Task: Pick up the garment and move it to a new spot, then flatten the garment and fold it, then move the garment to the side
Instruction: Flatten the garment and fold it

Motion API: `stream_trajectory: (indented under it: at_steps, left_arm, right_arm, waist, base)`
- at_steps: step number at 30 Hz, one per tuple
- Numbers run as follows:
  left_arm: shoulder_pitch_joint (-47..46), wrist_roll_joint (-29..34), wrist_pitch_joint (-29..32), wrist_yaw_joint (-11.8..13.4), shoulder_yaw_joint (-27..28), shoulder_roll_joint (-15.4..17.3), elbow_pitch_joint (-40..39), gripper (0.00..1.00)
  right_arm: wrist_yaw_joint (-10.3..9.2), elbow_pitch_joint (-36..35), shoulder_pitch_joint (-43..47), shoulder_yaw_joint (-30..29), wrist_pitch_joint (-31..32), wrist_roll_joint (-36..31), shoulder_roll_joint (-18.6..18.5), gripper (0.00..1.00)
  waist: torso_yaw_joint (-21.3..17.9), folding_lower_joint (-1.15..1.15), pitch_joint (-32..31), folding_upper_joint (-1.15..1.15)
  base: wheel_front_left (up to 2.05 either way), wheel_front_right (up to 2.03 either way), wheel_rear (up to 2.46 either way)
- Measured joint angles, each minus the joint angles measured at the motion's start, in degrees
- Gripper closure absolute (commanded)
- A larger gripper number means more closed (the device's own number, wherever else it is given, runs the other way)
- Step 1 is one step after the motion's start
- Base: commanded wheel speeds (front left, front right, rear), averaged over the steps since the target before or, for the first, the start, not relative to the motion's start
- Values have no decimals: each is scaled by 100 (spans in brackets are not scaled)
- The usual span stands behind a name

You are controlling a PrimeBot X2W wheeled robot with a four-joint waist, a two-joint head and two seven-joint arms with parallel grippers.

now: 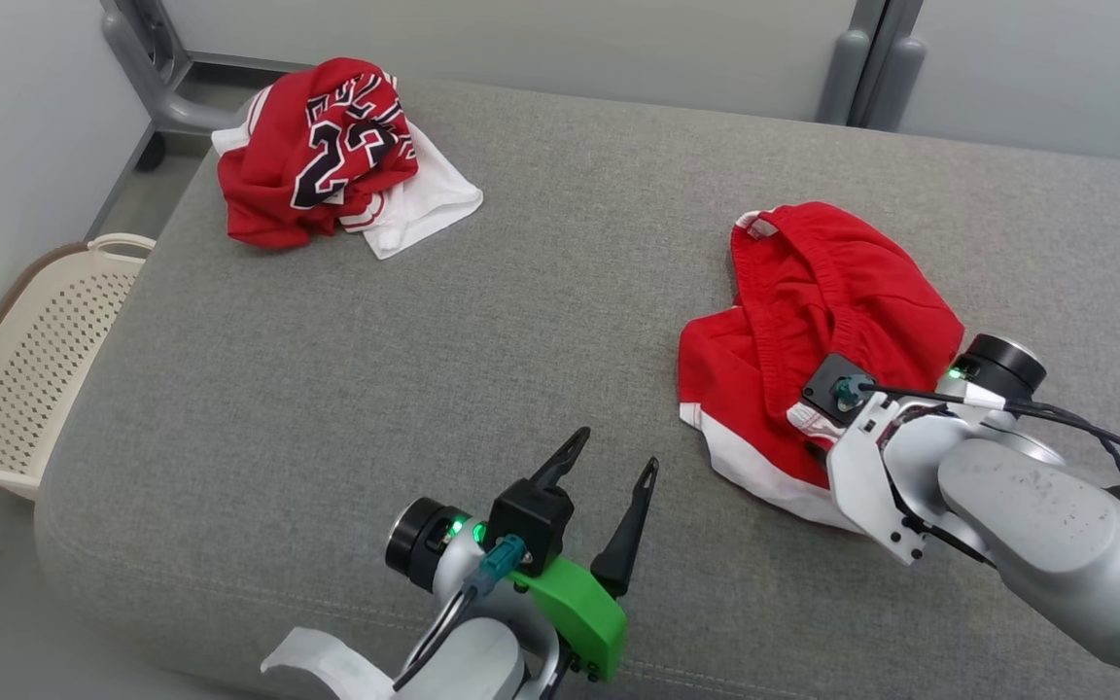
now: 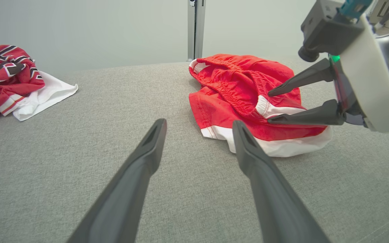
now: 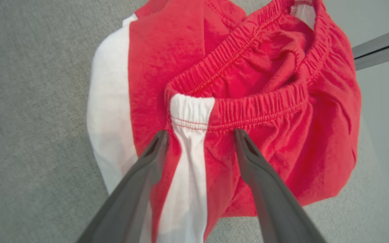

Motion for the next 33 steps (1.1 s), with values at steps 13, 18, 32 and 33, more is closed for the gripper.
stream_trajectory:
  at_steps: [13,18,32,33]
  left_arm:
    - [24,207,0,-75,274,-20,21,0]
    - [143,266,0,-76,375,30,53,0]
    - [342,323,0,-67,619,215,-16,0]
    - [343,323,0,-64,633,234,-21,0]
  right_arm:
    - [0,1068,-200,-267,-1351,236,449,100]
    - [0,1484,-164,-1155,-2045,650,766,100]
    - [0,2497,639,-3346,-2930,1534,1113,100]
    - [-1,2515,711,-3508,-2932,1627,1168,100]
  waist:
    - [-202,0,103,0]
    - [-383,0,51,0]
    - [-1196,0,-75,0]
    - [-1243,0,-66,0]
  base:
    - [0,0,0]
    - [0,0,0]
    - [0,0,0]
    - [0,0,0]
